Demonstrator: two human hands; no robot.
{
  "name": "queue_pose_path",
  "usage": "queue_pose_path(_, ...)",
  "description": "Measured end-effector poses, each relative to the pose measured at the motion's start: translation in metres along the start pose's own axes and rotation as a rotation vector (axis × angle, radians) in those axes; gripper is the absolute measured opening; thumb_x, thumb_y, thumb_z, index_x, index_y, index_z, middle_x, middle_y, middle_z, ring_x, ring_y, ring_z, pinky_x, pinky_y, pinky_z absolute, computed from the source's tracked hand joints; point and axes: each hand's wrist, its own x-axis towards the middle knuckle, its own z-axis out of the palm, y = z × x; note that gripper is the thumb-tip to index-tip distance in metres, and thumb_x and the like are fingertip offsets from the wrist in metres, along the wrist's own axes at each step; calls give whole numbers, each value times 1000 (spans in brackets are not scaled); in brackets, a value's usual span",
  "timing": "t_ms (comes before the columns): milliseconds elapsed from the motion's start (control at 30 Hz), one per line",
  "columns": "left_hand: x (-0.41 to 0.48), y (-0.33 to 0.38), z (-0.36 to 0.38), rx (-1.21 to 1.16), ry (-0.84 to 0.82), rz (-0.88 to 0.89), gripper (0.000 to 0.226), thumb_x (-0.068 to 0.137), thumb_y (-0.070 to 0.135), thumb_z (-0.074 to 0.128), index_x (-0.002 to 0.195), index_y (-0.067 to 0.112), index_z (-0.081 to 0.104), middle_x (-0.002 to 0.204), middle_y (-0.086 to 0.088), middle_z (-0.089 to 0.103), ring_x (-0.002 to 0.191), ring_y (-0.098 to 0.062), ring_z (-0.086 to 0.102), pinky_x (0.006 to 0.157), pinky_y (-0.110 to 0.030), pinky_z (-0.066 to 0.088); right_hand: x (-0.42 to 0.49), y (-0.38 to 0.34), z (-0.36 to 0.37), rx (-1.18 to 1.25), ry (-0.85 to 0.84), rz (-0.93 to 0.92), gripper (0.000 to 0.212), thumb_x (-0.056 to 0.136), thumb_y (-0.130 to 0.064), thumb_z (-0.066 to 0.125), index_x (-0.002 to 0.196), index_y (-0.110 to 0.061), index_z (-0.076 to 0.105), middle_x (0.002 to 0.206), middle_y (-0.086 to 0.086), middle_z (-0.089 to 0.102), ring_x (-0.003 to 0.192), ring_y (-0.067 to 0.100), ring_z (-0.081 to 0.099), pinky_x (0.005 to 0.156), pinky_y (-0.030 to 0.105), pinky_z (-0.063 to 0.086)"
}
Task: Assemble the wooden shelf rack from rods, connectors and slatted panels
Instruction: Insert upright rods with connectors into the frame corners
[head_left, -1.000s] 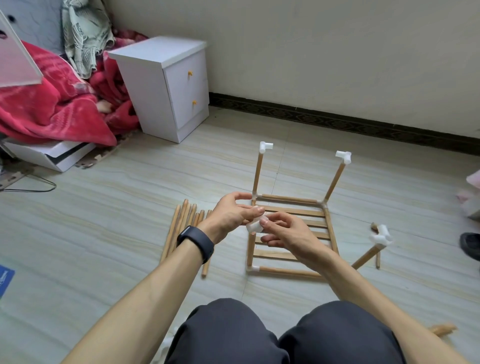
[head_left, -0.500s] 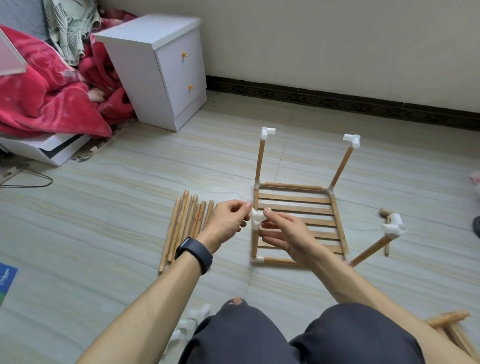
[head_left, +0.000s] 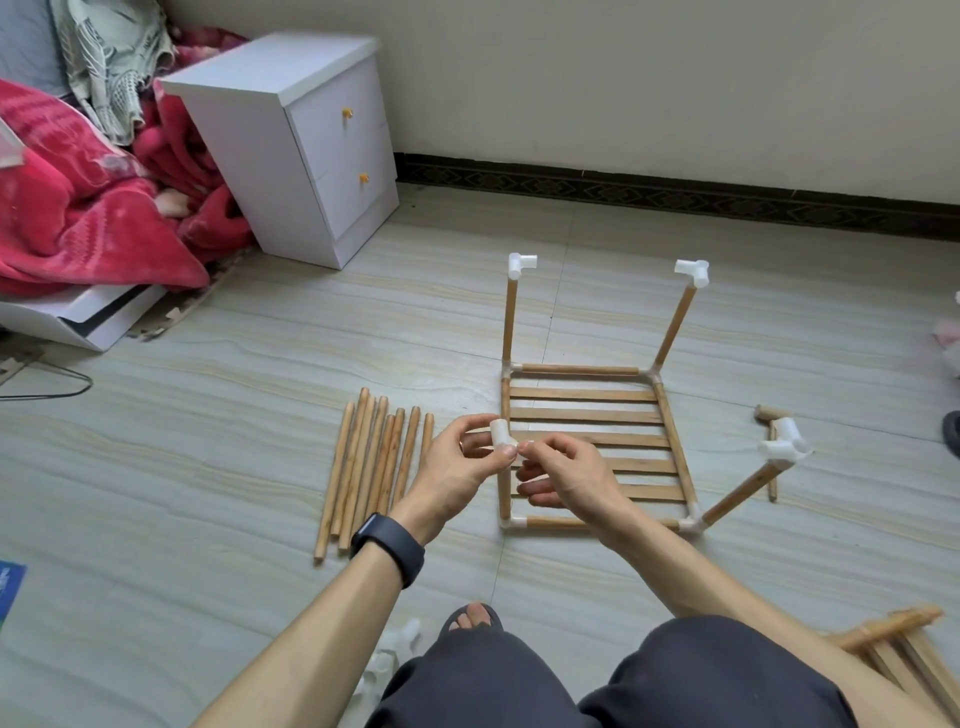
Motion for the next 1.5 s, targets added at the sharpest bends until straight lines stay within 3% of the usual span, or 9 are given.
queue_pose_path(367,-4,-8,21,-81,88,-7,27,94,32,70,119,35,62,105,7,71,88,12,65,73,-16,48,-2,2,-2,-83,-18,7,34,98,-40,65,96,-6,69,87,9,75,77,29,76,72,38,63)
queue_pose_path(567,-2,-23,31,-65,126,19,32,94,32,70,124,31,60,111,0,69,105,-9,65,78,-19,46,-5,8,-2,-91,-16,3,38,100,-37,62,99,1,67,85,8,73,68,23,72,72,44,61)
queue_pose_path(700,1,-24,30,-35,133,29,27,94,36,68,121,36,59,111,3,69,106,-7,63,81,-19,45,-9,7,-4,-245,16,-18,42,95,-54,62,89,-13,73,85,-1,74,67,14,73,70,39,60)
queue_pose_path(833,9,-22,31,43,112,-60,26,99,47,56,119,31,59,120,1,66,112,-18,62,96,-38,51,-9,5,-47,-567,347,-255,41,89,-69,57,90,-31,69,98,-13,69,95,6,64,78,27,48)
queue_pose_path(933,14,-18,33,-9,107,-120,31,103,40,53,118,17,66,113,-2,66,113,-25,62,103,-49,50,-9,2,-105,-768,769,-366,32,92,-49,63,111,-24,66,131,8,55,123,28,45,100,42,38)
queue_pose_path(1000,18,-16,35,-47,111,-99,24,104,34,53,107,17,69,105,-2,66,110,-25,62,103,-51,50,-10,0,-148,-914,916,-244,41,90,-38,63,128,-23,58,150,15,38,138,35,29,109,52,32)
queue_pose_path(1100,28,-12,36,-50,121,-84,29,105,33,51,89,16,68,98,-3,65,100,-21,61,101,-53,51,-11,6,-188,-905,767,-32,41,98,-32,53,138,-23,52,149,18,38,135,39,35,108,49,34)
queue_pose_path(1300,56,-4,38,-5,165,-60,33,105,38,49,91,15,68,95,-2,62,95,-20,59,101,-53,52,-19,26,-187,-909,631,-153,25,105,-35,44,119,-18,57,112,5,38,104,36,55,81,34,37)
queue_pose_path(1500,59,-13,38,30,159,-18,30,103,46,49,100,24,69,102,-5,67,105,-23,63,98,-45,54,-17,28,-190,-919,619,-163,27,107,-34,40,125,-18,53,129,16,43,107,38,57,89,43,46)
